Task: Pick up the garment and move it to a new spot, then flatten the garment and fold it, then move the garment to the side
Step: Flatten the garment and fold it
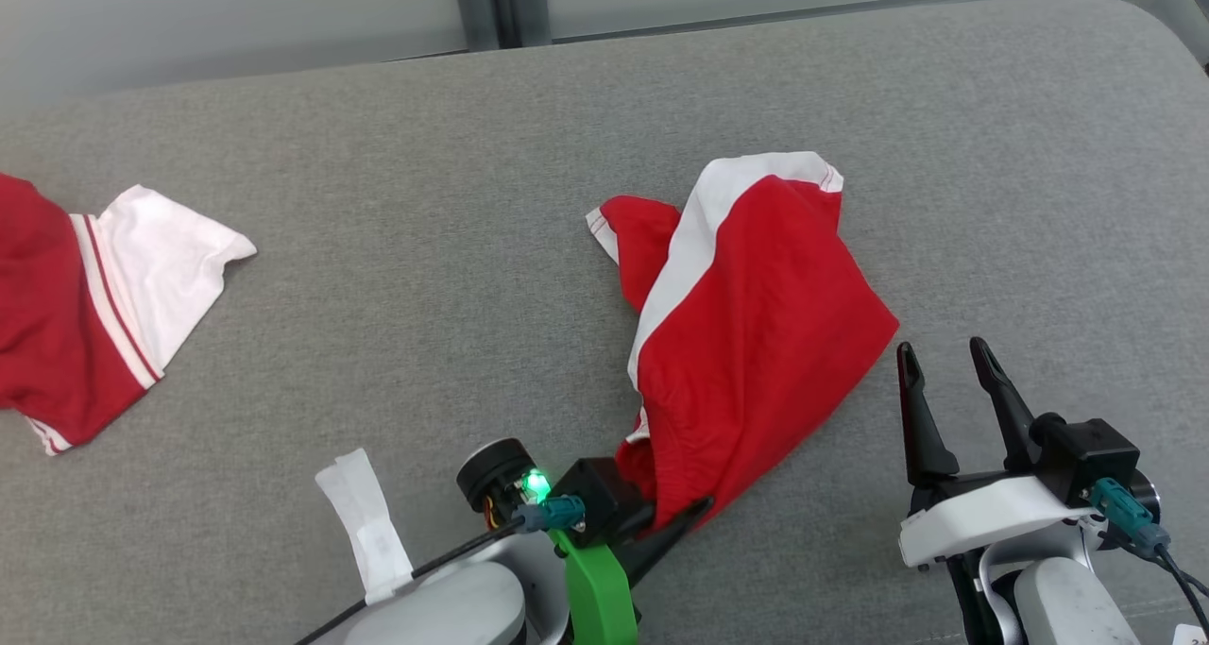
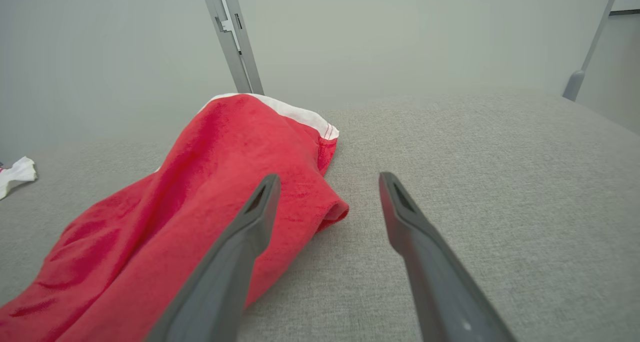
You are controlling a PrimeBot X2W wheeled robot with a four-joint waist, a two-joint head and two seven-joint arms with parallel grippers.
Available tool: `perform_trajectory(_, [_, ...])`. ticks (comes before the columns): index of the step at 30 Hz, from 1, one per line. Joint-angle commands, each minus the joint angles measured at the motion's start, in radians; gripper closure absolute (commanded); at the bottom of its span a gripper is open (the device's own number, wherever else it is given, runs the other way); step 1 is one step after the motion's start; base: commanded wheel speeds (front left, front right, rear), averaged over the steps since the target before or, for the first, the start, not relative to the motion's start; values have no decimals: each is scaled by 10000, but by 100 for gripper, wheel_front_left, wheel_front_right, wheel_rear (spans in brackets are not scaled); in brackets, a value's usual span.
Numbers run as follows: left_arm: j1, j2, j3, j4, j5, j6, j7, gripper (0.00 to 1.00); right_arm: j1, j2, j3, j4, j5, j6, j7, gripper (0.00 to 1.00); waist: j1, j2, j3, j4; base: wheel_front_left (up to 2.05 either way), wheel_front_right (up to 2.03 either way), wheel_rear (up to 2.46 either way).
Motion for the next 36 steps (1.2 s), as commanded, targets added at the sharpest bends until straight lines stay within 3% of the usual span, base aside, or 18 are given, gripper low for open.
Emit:
perform_trajectory(1, [122,31,49,-88,128,9,44,100,-51,-33,-12,2,-64,-9,-34,0,0,0,25,424,0,0,0])
perform_trajectory(6, [438,109,40,301,-31,9,374,100,-45,-30,-32,40,-79,-10,-34,0,0,0,-51,613,0,0,0])
perform_trajectory(7, [418,107,44,435,-109,8,359,87,-38,-31,-38,51,-74,-9,-34,0,0,0,-71,630,0,0,0])
perform_trajectory(8, [406,82,41,619,-261,8,258,4,-29,-31,-35,64,-71,-9,-34,0,0,0,-96,643,0,0,0])
perform_trajectory(9, [400,60,33,742,-380,8,222,0,-25,-31,-29,76,-66,-10,-34,0,0,0,-119,645,0,0,0])
perform_trajectory(15, [383,128,192,780,-1533,8,129,0,91,-31,-81,87,-37,-9,-34,0,0,0,-262,611,0,0,0])
perform_trajectory(20, [168,692,534,78,-2562,10,529,0,165,-28,-159,73,-28,-9,-34,0,0,0,-329,637,0,0,0])
perform_trajectory(26, [-316,1217,1117,-232,-2998,416,842,0,132,-30,-101,91,36,-9,-34,0,0,0,-376,581,0,0,0])
perform_trajectory(30, [-680,1014,1254,234,-3078,546,1095,0,50,-30,-9,100,80,-9,-34,0,0,0,-338,428,0,0,0])
perform_trajectory(36, [-1216,162,1296,1713,-3412,406,1544,0,-103,-30,92,45,137,-10,-34,0,0,0,-109,-35,0,0,0])
